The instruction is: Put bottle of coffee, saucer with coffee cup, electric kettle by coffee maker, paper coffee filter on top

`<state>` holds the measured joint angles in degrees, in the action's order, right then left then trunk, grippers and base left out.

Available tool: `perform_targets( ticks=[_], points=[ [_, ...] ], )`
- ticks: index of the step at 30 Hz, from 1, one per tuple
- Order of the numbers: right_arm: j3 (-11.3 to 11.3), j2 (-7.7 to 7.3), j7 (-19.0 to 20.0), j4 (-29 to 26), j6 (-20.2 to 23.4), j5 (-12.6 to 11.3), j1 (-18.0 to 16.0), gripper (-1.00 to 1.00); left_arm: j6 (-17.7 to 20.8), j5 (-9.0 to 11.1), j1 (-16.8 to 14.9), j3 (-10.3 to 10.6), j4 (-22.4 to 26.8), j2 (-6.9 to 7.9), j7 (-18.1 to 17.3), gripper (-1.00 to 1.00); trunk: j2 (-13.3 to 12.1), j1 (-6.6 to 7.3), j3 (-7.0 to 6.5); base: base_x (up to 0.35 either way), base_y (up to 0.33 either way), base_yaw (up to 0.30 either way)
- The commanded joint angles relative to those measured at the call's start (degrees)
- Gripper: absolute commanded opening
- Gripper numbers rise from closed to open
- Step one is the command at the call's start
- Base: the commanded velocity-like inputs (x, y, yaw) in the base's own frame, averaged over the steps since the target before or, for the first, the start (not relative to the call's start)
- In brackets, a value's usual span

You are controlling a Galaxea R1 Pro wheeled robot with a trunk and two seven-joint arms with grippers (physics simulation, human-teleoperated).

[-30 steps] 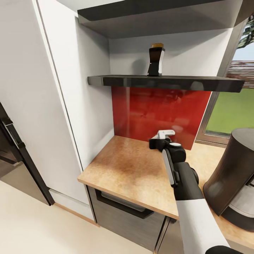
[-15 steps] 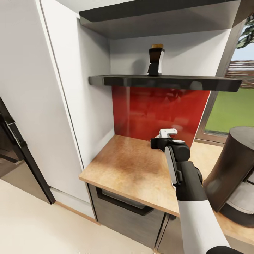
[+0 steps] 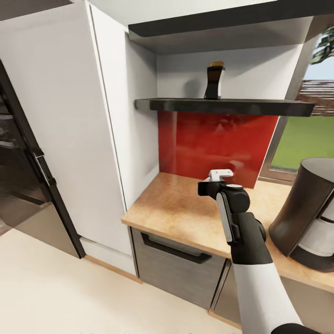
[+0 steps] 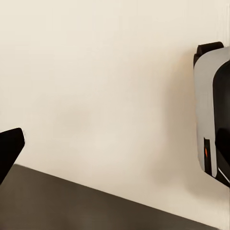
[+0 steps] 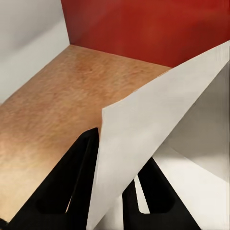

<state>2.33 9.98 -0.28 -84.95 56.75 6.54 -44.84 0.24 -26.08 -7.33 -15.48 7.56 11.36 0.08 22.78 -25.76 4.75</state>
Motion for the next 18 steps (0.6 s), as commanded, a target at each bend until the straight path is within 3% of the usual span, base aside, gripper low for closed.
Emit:
perform_targets(
  ticks=[1, 9, 18],
  points=[
    [0.1, 0.02, -0.1, 0.0, 0.3, 0.2, -0.1, -1.0, 0.0, -0.6, 0.0, -0.4, 0.0, -0.02, 0.0, 1.0, 0.1, -0.03, 0.13, -0.084, 0.291, 0.0],
    [1.7, 0.02, -0.1, -0.1, 0.3, 0.2, -0.1, -1.0, 0.0, -0.5, -0.1, -0.5, 0.0, -0.02, 0.1, 1.0, 0.1, -0.03, 0.13, -0.019, 0.3, -0.012],
    [2.4, 0.02, -0.1, 0.0, 0.3, 0.2, -0.1, -1.0, -0.1, -0.6, -0.1, -0.6, 0.0, -0.1, 0.3, 1.0, 0.1, -0.03, -0.04, -0.006, 0.291, -0.245]
  ],
)
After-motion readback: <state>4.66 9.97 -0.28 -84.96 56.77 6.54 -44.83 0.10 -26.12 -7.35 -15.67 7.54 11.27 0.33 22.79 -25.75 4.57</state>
